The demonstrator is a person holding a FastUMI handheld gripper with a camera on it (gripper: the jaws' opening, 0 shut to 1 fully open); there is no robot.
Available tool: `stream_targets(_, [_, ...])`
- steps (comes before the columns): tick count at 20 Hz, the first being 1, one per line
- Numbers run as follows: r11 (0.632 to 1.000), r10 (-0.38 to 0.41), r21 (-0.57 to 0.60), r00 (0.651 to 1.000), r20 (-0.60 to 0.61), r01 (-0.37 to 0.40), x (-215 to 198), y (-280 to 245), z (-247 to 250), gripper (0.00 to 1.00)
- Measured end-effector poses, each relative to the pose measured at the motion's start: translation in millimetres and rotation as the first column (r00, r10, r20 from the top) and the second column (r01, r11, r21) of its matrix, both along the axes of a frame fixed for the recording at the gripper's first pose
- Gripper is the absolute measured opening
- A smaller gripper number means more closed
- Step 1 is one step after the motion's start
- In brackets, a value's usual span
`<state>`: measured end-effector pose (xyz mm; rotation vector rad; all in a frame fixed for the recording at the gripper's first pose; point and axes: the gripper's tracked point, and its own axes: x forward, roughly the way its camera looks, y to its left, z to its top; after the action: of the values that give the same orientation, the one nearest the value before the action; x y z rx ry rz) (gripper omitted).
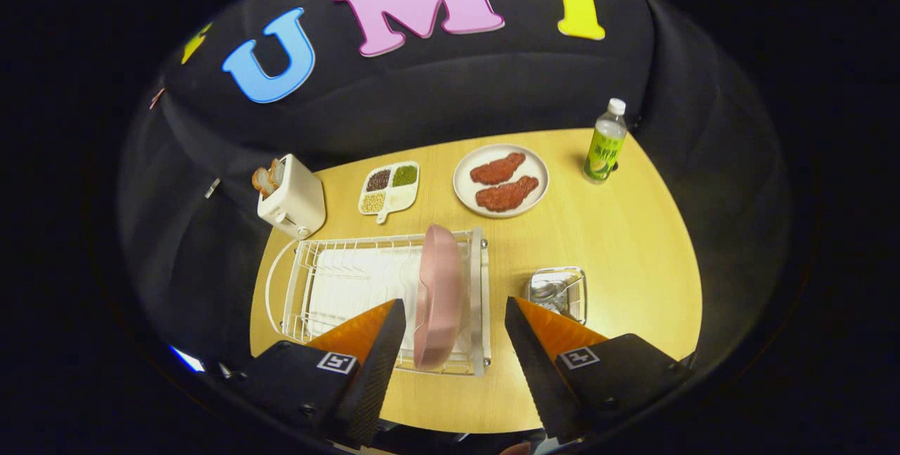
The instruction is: Take the plate from the dish rack, then take the spoon from the basket and place it into the plate.
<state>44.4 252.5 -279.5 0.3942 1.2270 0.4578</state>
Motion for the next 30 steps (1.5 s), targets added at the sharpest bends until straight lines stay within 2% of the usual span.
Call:
stream_targets(3, [1.0, 0.006, 0.016, 0.989, -0.147, -0.004, -4.0, 19.5, -23.7, 0.88])
stream_targets(4, [1.0, 0.01, 0.019, 0.985, -0.174, -0.007, -4.1, 25.4, -27.9, 0.84])
stream_targets(6, [1.0, 0.011, 0.006, 0.982, -0.188, -0.01, 0.9, 34.5, -34.7, 0.82])
stream_targets(8, [0.999, 0.018, -0.03, 0.981, -0.196, -0.025, 2.8, 38.3, -43.9, 0.68])
stream_targets(9, [0.998, 0.022, -0.047, 0.978, -0.209, -0.032, 1.6, 40.5, -48.4, 0.66])
stream_targets(11, [0.995, 0.025, -0.088, 0.972, -0.232, -0.047, -0.6, 41.1, -56.2, 0.54])
stream_targets(13, [0.986, 0.021, -0.159, 0.975, -0.223, -0.057, 2.9, 32.9, -64.9, 0.37])
stream_targets(16, [0.956, 0.067, -0.27, 0.98, -0.187, -0.117, 4.9, 18.6, -68.2, 0.27])
stream_targets(19, [0.937, 0.083, -0.326, 0.986, -0.147, -0.128, 14.3, 21.8, -55.9, 0.26])
stream_targets(24, [0.874, 0.169, -0.446, 0.981, -0.09, -0.191, 32.3, 17.2, -35.3, 0.24])
stream_targets(26, [0.878, 0.177, -0.439, 0.982, -0.068, -0.189, 37.6, 18.8, -26.7, 0.24])
stream_targets(30, [0.932, 0.159, -0.325, 0.987, -0.022, -0.158, 32.0, 19.8, -0.5, 0.24])
